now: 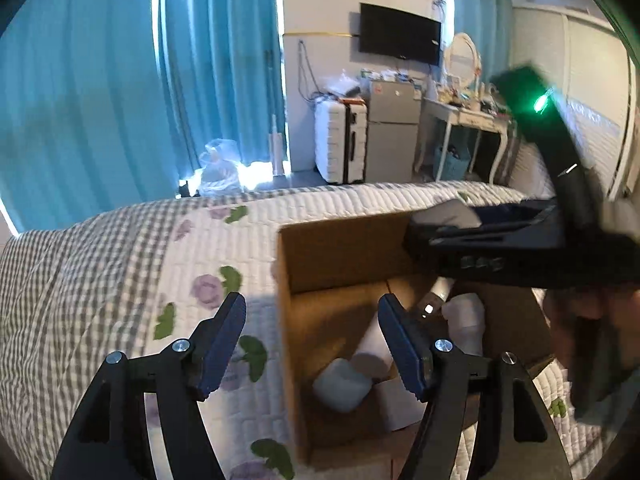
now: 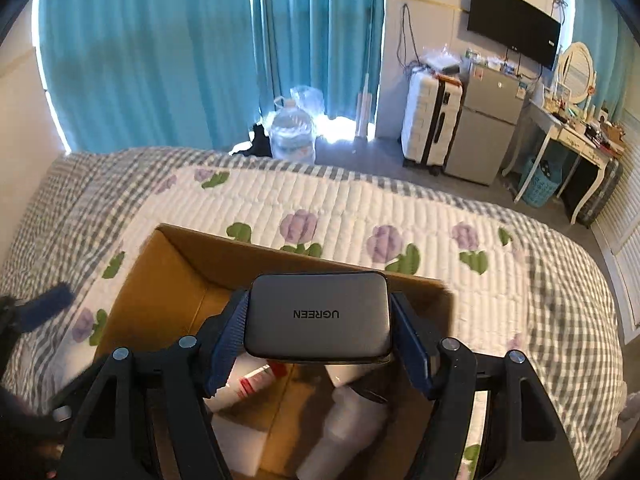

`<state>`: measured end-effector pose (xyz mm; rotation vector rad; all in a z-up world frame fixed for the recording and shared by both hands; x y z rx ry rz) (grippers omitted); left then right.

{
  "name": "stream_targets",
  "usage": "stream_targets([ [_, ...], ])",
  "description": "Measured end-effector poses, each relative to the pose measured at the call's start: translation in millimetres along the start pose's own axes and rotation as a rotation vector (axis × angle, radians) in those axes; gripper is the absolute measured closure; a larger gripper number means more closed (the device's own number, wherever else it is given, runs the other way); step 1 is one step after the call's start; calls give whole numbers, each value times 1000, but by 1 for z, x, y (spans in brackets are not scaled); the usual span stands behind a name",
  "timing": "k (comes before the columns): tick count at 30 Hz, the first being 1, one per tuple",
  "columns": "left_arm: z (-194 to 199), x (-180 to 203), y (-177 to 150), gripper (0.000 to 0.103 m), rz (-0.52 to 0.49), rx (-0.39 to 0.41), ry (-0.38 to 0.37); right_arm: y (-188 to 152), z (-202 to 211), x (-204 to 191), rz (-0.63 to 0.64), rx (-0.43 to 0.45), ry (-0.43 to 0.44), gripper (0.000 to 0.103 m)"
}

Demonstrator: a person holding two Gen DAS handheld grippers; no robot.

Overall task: Organize rigid objects
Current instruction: 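Carry the bottle and power bank over the box and release both inside, then move both tools back toward the remote and pink card case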

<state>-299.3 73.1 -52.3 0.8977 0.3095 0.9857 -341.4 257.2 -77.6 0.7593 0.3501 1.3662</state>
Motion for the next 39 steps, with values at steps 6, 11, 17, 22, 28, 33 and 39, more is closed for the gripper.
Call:
stream_targets([
  [6, 35, -6, -4, 31, 21, 17, -12, -1, 14, -3, 18, 41, -80, 20],
  [11, 69, -8, -10, 31, 33, 33, -10, -5, 70, 5, 15, 105, -63, 18],
  [17, 109, -3, -31, 27, -4, 54, 26, -51, 142, -7, 54, 138, -3, 18],
  [22, 116, -9, -70, 27, 19, 18, 30, -120, 157, -38, 132, 96, 57, 18],
  [28, 103, -13, -128, 27, 56, -69, 22, -200, 127, -75, 284, -14, 85, 18],
  [33, 88, -10, -179, 27, 52, -176, 17, -242, 101, -102, 382, -86, 127, 26],
  [39, 70, -18, -220, 27, 103, -272, 20, -285, 63, -122, 463, -200, 127, 36],
])
Point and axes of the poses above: each gripper's, at about its wrist camera, not at the fingertips, and z roughly against the way its jaws point, x to its right, y to its top, the point moved 7 cm from there along -z, roughly the way its jaws point, and after that the axes turned 15 degrees about -y, right-handed, at the moved point
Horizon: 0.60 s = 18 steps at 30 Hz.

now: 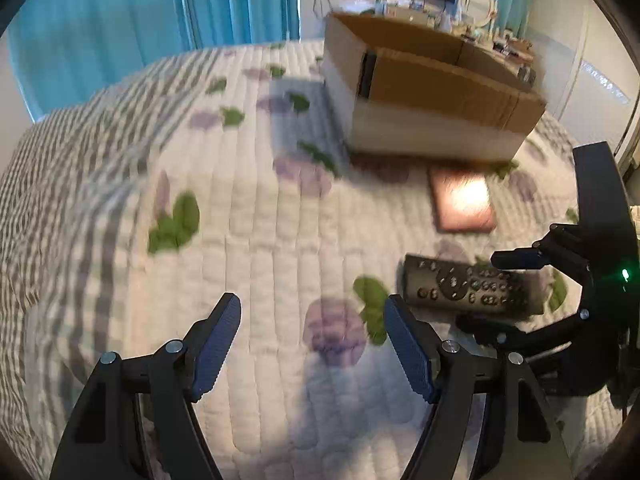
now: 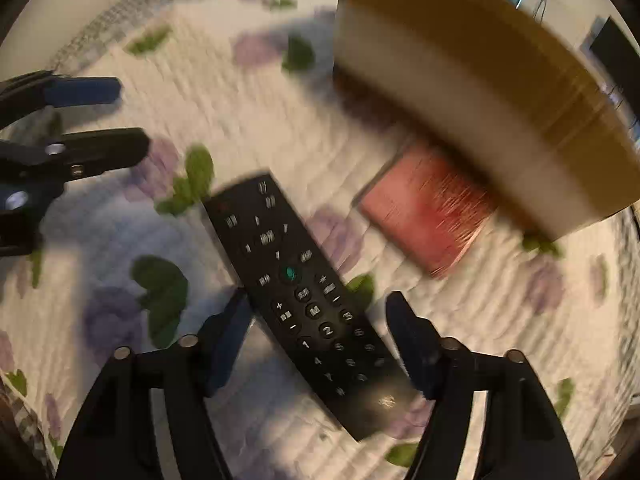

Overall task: Organize rigid objects
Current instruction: 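Move both tools back toward the remote and pink card case, then grasp the black remote with the right tool while the left tool grasps the pink card case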

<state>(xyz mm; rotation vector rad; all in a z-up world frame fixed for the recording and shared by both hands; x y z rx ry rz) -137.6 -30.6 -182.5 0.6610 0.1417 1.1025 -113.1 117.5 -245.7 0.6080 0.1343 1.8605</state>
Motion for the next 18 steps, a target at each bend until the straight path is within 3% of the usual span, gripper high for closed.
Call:
stream_targets([
  [3, -5, -5, -4, 27, 23, -15, -4, 2, -4, 0, -30, 2, 1, 40],
  [7, -4, -5, -4, 27, 29, -11, -3, 4, 12, 4, -52, 77, -61, 63],
  [11, -6, -4, -3, 27, 33, -18, 6, -8, 32, 22, -126, 130, -91, 65],
  [16, -8, 9, 3, 27, 31, -8, -39, -23, 49, 58, -225, 101, -82, 65],
  [18, -11, 20, 6, 27, 19, 4, -56, -27, 50, 82, -290, 86, -119, 65],
])
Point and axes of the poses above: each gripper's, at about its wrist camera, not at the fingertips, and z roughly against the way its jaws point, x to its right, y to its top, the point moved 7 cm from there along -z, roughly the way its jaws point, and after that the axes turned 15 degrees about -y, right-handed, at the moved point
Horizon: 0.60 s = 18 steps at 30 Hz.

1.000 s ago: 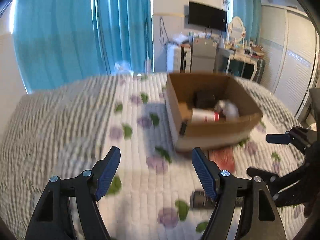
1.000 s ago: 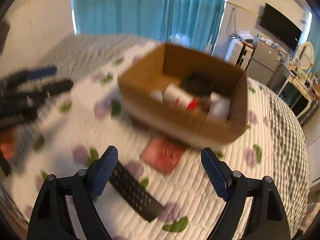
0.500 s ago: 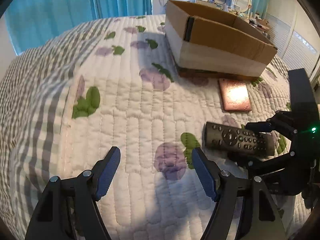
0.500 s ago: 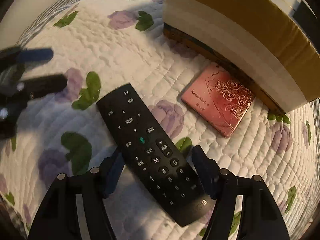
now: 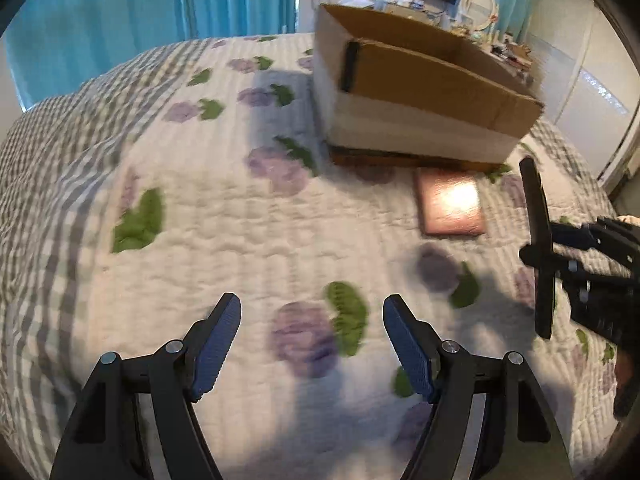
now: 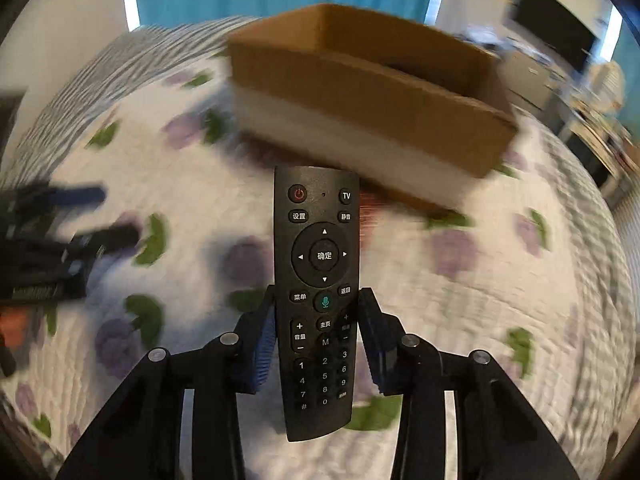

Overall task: Organize rigid objects
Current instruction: 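Grasp the black remote with the right tool while the left tool grasps the pink card case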

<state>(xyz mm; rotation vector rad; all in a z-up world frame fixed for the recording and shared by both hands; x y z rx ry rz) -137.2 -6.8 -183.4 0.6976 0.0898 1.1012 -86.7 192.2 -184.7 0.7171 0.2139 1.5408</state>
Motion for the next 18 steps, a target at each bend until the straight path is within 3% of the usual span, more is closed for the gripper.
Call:
stream_targets([
  [9, -32, 42, 28, 27, -40, 27, -27, 5, -37, 79, -219, -222, -79, 65],
  [15, -72, 70, 53, 27, -54, 11, -102, 8, -56, 84, -178, -231, -116, 66],
  [18, -94, 76, 60, 27, -37, -18, -104, 6, -63, 83, -168, -235, -104, 66],
])
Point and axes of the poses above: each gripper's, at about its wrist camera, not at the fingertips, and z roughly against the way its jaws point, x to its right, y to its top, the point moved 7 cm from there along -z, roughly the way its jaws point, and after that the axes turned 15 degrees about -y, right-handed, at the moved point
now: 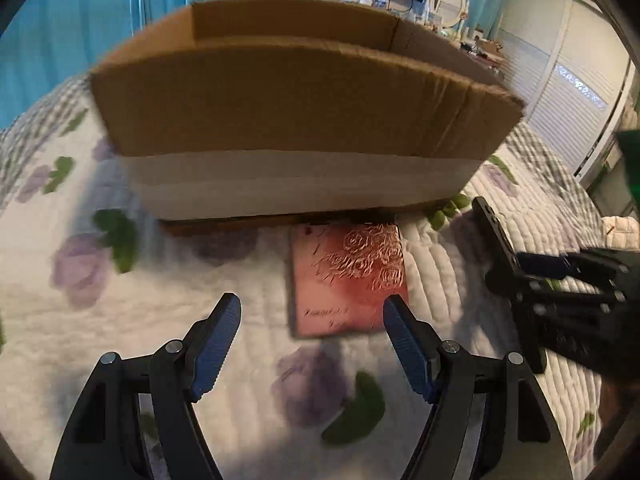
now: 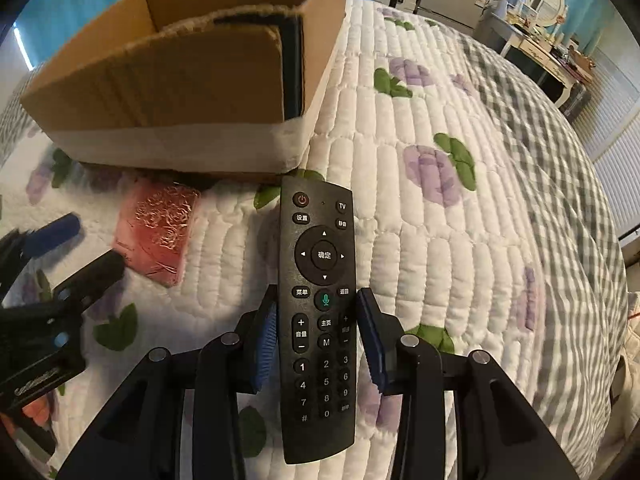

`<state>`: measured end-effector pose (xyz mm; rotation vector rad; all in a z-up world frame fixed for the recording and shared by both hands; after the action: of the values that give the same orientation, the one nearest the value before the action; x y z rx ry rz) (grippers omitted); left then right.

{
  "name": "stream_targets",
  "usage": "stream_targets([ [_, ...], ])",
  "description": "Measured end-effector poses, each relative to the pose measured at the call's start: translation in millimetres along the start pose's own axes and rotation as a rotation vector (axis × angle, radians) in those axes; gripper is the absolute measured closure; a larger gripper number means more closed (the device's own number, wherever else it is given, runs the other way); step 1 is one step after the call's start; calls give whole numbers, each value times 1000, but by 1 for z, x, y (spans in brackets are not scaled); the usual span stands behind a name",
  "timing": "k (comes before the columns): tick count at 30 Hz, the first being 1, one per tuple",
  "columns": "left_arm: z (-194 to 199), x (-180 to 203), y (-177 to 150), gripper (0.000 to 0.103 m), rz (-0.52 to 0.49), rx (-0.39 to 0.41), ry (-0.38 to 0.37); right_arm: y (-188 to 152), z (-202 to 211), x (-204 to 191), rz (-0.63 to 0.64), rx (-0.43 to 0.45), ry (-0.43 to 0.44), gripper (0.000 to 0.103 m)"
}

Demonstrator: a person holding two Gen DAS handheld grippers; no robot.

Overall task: Organize rigid objects
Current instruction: 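Grasp the black remote with the right tool while the left tool grasps the pink card case, then carry the remote and card case over the box and release them inside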

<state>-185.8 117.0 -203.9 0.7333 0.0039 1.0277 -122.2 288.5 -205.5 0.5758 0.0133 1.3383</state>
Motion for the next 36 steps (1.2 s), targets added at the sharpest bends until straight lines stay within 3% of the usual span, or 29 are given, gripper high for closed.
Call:
stream_targets([
  [2, -19, -1, -1, 24, 17, -50, -16, -1, -1, 2, -11, 6, 19, 66],
  [6, -29, 1, 4, 13, 36, -30, -6, -4, -2, 3, -8, 19, 47, 66],
  [13, -51, 12, 6, 9, -80, -75, 136, -5, -7, 0, -4, 15, 70, 63],
  [17, -42, 10, 8, 13, -62, -81, 64, -7, -5, -3, 23, 29, 50, 64],
  [19, -35, 7, 7, 22, -30, -85, 25, -11, 2, -4, 29, 37, 65, 64],
  [20, -29, 4, 6, 31, -8, -82, 20, -13, 5, -4, 24, 39, 75, 64],
  [23, -22, -1, 1, 31, 54, -110, -27, -17, 13, -3, 17, 42, 91, 64],
  [29, -6, 0, -4, 31, 77, -106, -76, -16, 26, -2, 16, 58, 88, 64],
  [36, 23, 9, -2, 32, 51, -77, -100, -14, 55, 2, 27, 106, 83, 66],
])
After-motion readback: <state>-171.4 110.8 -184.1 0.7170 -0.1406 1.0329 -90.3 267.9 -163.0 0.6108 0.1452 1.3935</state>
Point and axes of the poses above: each gripper's, at about its wrist camera, not at the fingertips, and z roughly against the way its jaws point, x to its right, y to its top, the point moved 7 cm from there along -z, roughly the way its jaws point, and after that the axes turned 15 degrees about -y, right-handed, at the moved point
